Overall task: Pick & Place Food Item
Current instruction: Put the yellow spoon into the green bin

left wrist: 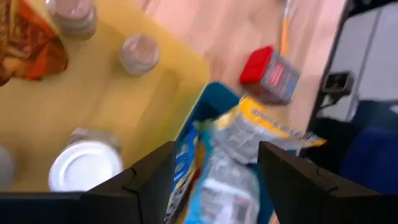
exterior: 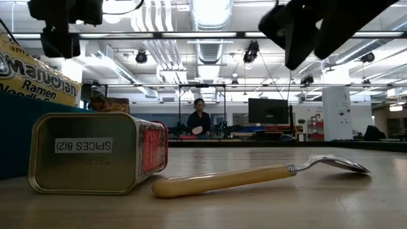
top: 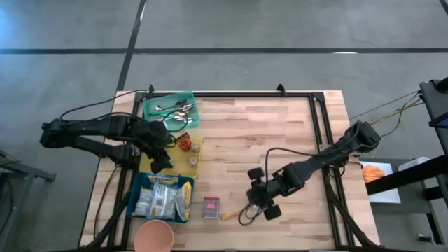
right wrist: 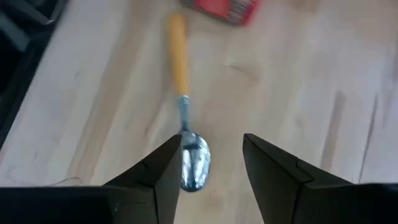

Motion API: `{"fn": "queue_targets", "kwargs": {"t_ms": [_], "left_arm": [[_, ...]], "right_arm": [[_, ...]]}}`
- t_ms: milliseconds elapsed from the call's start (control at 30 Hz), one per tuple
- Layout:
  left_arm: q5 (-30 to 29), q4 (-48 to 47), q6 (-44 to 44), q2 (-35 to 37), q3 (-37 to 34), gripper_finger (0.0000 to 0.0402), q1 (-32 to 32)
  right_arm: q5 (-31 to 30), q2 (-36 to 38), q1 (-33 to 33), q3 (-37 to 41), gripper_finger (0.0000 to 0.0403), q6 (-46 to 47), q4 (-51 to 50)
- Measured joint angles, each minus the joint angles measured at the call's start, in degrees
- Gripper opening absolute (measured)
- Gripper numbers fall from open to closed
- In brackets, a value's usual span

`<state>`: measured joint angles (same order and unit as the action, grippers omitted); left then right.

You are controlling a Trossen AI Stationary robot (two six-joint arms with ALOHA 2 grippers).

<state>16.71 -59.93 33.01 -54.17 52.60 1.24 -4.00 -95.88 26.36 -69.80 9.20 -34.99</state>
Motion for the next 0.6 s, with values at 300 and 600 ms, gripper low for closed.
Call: {"fn": "queue_targets", "kwargs": {"t_ms": [300, 600], "left_arm": [[-5.31, 5.5, 6.42, -0.04, -0.07, 0.0234, -1.36], [-8.2, 9.6, 7.62, -0.09, -0.09, 0.0234, -1.36]], "right_arm": [[-0.47, -7.03, 1.89, -1.06, 0.0164, -6.43, 1.39], [-0.37, -15.33, 1.91, -6.17, 0.0164, -6.77, 1.58]]}}
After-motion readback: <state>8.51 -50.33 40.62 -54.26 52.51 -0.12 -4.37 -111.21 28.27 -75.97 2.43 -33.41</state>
